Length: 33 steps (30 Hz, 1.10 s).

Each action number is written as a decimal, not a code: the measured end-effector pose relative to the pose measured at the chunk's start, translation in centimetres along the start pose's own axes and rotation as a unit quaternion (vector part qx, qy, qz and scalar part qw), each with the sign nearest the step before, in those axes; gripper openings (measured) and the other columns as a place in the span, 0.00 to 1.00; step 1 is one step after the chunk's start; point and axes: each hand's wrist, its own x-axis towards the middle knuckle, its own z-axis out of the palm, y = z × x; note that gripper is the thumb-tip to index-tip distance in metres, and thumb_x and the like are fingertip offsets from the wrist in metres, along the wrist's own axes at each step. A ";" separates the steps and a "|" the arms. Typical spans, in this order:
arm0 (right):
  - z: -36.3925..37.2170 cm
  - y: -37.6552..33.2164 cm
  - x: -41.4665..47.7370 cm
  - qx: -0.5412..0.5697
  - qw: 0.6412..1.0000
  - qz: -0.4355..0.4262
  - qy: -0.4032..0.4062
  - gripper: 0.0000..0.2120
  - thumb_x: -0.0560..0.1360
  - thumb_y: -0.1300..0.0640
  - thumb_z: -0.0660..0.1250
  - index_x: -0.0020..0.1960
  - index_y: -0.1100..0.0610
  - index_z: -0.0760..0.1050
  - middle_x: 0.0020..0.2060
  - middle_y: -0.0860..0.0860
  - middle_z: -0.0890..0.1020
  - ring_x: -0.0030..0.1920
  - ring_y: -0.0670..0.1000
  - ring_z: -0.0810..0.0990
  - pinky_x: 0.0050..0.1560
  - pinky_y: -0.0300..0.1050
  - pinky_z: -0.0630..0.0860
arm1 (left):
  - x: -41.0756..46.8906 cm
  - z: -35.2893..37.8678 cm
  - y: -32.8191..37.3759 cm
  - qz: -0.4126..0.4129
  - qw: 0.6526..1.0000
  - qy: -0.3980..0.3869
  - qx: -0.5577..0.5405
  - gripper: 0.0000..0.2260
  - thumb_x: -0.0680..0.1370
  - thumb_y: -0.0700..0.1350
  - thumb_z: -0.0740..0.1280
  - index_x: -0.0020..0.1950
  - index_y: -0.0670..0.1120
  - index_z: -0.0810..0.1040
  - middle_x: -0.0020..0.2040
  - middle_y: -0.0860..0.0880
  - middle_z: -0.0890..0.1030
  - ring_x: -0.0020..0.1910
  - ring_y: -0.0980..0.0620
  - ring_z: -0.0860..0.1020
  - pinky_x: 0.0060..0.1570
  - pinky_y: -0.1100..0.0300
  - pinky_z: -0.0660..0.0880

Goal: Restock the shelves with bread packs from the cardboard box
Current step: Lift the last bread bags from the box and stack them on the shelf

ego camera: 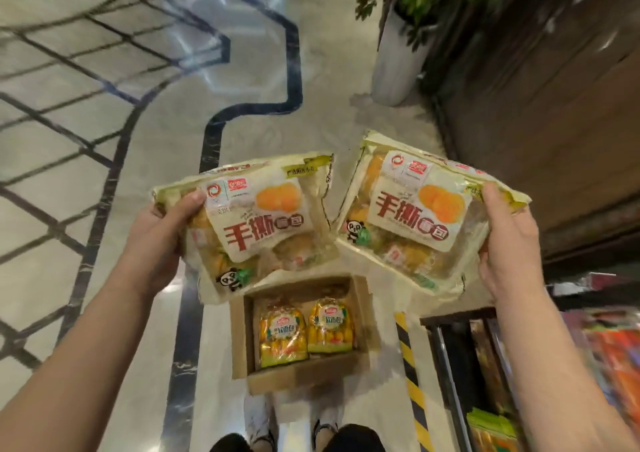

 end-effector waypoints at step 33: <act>-21.3 -27.7 -35.1 0.005 0.843 -0.243 0.480 0.15 0.81 0.41 0.66 0.55 0.52 0.81 0.47 0.53 0.89 0.51 0.58 0.87 0.57 0.60 0.80 | -15.0 33.9 25.8 0.164 0.827 -0.530 0.087 0.13 0.79 0.57 0.70 0.51 0.48 0.79 0.38 0.45 0.88 0.35 0.43 0.88 0.41 0.44 0.83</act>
